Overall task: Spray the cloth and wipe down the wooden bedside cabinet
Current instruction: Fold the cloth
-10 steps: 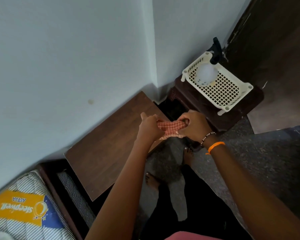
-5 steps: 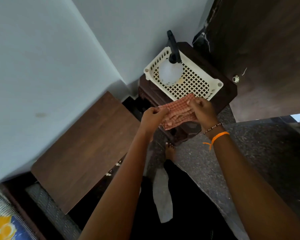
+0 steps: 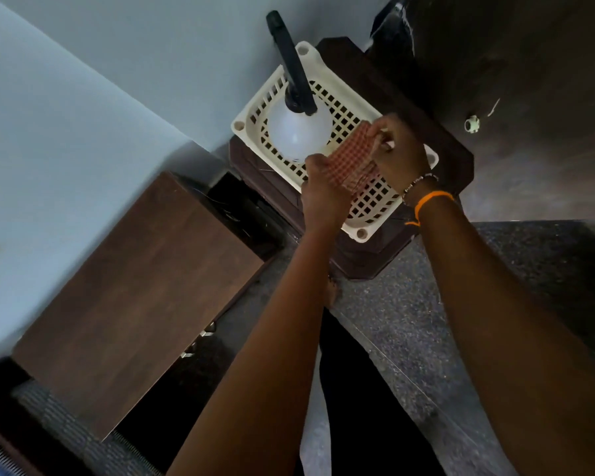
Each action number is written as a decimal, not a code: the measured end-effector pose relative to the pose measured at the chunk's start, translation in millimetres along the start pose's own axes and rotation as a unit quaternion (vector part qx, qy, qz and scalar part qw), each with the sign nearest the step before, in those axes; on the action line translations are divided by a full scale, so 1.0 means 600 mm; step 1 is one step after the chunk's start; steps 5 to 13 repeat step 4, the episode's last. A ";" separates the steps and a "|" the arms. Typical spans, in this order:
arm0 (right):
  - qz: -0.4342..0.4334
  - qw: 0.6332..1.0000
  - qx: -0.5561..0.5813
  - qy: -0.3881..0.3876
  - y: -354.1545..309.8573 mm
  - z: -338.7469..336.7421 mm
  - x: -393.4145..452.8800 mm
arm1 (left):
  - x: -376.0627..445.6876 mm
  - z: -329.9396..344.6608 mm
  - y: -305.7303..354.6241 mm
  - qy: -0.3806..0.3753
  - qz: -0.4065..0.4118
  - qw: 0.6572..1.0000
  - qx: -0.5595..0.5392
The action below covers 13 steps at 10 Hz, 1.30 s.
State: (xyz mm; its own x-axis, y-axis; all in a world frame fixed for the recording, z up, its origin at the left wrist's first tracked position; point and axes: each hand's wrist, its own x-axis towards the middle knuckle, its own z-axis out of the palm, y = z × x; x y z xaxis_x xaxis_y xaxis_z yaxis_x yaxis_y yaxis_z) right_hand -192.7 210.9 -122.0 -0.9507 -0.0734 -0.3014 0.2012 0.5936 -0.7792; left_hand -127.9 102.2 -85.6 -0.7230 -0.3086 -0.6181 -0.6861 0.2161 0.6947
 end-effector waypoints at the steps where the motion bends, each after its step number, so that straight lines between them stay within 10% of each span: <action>1: -0.014 0.998 -0.063 0.001 0.029 0.010 0.020 | 0.016 0.015 -0.011 0.002 0.011 0.998 0.064; 4: -0.033 0.991 -0.131 -0.019 0.040 0.012 -0.007 | -0.007 -0.008 -0.032 -0.011 0.101 0.958 0.267; 13: -0.033 0.991 -0.131 -0.019 0.040 0.012 -0.007 | -0.007 -0.008 -0.032 -0.011 0.101 0.958 0.267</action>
